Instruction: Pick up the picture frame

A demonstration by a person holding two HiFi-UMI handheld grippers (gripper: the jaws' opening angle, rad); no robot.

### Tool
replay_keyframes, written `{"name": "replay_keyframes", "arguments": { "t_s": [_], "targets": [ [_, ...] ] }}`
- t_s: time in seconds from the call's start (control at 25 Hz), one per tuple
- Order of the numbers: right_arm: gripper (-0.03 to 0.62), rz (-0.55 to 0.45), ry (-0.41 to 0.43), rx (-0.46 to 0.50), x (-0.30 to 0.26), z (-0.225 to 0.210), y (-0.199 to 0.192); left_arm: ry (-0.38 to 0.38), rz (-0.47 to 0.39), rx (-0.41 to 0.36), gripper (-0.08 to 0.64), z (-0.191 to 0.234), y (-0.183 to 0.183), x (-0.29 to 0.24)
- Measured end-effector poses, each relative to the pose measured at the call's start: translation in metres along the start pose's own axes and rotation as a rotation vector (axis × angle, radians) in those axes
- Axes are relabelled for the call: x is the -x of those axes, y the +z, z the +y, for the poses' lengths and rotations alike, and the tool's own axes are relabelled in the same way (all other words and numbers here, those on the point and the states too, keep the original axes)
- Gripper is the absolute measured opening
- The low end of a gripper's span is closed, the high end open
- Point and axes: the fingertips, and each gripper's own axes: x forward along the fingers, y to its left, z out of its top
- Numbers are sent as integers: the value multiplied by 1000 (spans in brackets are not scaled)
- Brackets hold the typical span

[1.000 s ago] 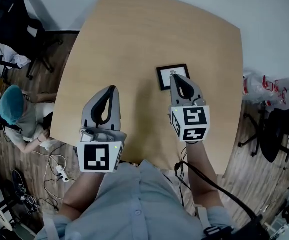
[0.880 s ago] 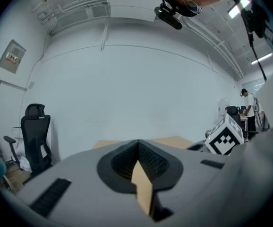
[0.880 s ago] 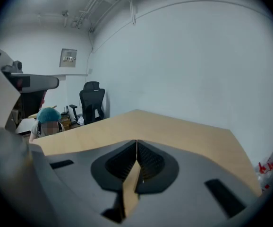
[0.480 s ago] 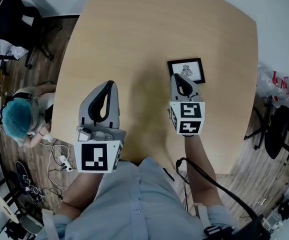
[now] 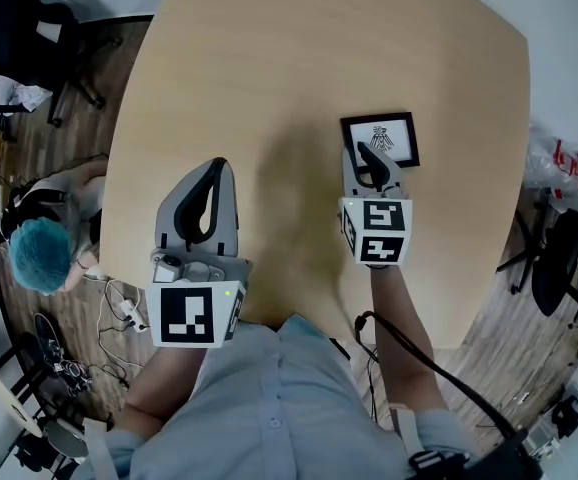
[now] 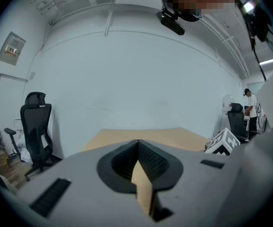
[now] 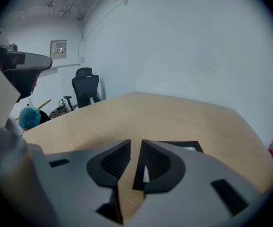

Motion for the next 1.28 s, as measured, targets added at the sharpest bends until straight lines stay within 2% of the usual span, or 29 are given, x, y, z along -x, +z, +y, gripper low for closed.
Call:
{"name": "replay_keyframes", "arguments": {
  "t_s": [0.16, 0.84, 1.28],
  "targets": [
    [103, 23, 8, -4, -5, 1, -6, 3, 11, 3, 2, 1, -2, -2],
    [115, 125, -31, -12, -23, -4, -31, 2, 47, 31, 2, 9, -15, -15],
    [92, 238, -86, 7, -30, -9, -41, 5, 53, 51, 2, 18, -18, -22]
  ]
}}
